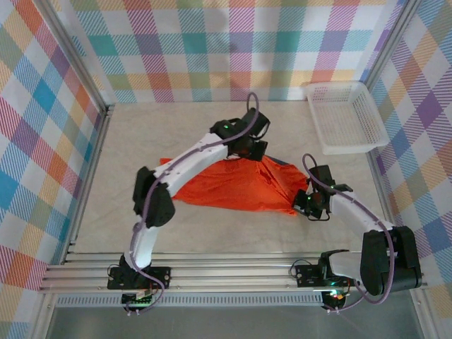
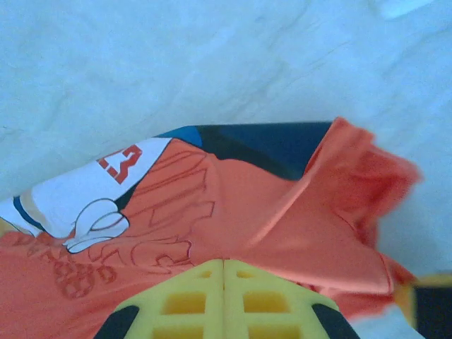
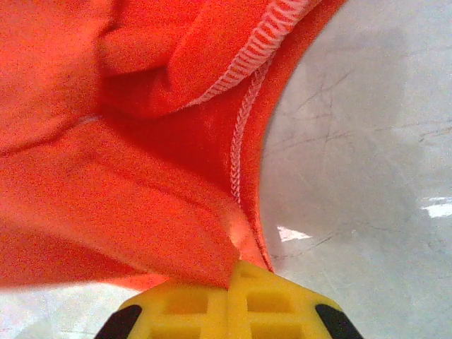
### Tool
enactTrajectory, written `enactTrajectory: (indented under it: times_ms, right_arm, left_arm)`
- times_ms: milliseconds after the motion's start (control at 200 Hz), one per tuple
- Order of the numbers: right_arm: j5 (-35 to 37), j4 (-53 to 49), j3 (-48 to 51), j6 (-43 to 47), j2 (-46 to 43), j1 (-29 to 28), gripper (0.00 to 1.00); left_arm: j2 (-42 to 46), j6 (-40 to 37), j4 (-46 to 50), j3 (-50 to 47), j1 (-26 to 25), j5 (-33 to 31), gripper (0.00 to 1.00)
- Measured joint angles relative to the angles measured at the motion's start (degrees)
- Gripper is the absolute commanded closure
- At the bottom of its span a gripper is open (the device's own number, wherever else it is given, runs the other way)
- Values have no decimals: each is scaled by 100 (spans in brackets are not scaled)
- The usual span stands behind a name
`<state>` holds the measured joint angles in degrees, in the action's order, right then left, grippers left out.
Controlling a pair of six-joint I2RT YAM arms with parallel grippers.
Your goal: Fold the inside-out t-shirt
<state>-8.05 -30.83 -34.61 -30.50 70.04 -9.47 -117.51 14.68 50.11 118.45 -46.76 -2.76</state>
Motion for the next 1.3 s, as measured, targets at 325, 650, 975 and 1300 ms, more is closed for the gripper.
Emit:
enactTrajectory:
  times_ms: [325, 650, 975, 1300]
  right_arm:
    - [142, -748, -1010, 109, -358, -225, 49]
    - [-227, 195, -1447, 103, 17, -1078, 41]
    - [-22, 1325, -1462, 96, 1012, -1421, 63]
    - [743, 756, -2406, 422, 1451, -1080, 100]
  left_arm:
    - [717, 304, -321, -514, 0, 605, 100]
    - [243, 566, -466, -658, 2, 1054, 100]
    - [236, 636, -525, -658, 57, 1130, 100]
    - [433, 651, -463, -905, 199, 1108, 100]
